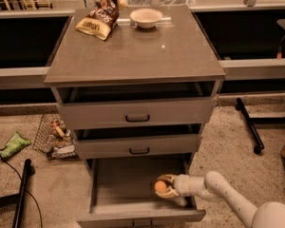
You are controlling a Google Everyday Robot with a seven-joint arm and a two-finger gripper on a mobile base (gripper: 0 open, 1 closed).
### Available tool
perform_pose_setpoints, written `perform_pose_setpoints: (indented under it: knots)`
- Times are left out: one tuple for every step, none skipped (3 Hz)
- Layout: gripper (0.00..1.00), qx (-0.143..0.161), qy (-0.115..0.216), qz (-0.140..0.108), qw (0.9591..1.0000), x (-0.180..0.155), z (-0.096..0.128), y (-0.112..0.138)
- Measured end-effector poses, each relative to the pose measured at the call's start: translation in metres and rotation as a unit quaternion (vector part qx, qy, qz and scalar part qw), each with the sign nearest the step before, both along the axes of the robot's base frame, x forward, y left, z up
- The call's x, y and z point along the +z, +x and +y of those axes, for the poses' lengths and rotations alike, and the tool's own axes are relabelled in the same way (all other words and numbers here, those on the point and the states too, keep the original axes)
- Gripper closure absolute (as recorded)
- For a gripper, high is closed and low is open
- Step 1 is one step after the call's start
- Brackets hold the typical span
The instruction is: Pick orange from bottom drawer and place on counter
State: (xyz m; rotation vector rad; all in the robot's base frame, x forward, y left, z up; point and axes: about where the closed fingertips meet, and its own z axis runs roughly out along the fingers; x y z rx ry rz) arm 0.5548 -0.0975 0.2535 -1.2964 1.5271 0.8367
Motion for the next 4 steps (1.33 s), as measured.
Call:
perform_pose_setpoints:
  knots:
    - [1.00, 0.010, -0.008, -0.004, 0.9999, 0.012, 0.005, -0.004]
    - [1.00, 0.001, -0.054, -0.044, 0.9976, 0.061, -0.009, 0.001]
    - [1.00, -0.030, -0.119, -0.089, 0.9884, 0.130, -0.021, 0.013]
    - [1.00, -0.028, -0.159, -0.119, 0.9796, 0.196, 0.001, 0.005]
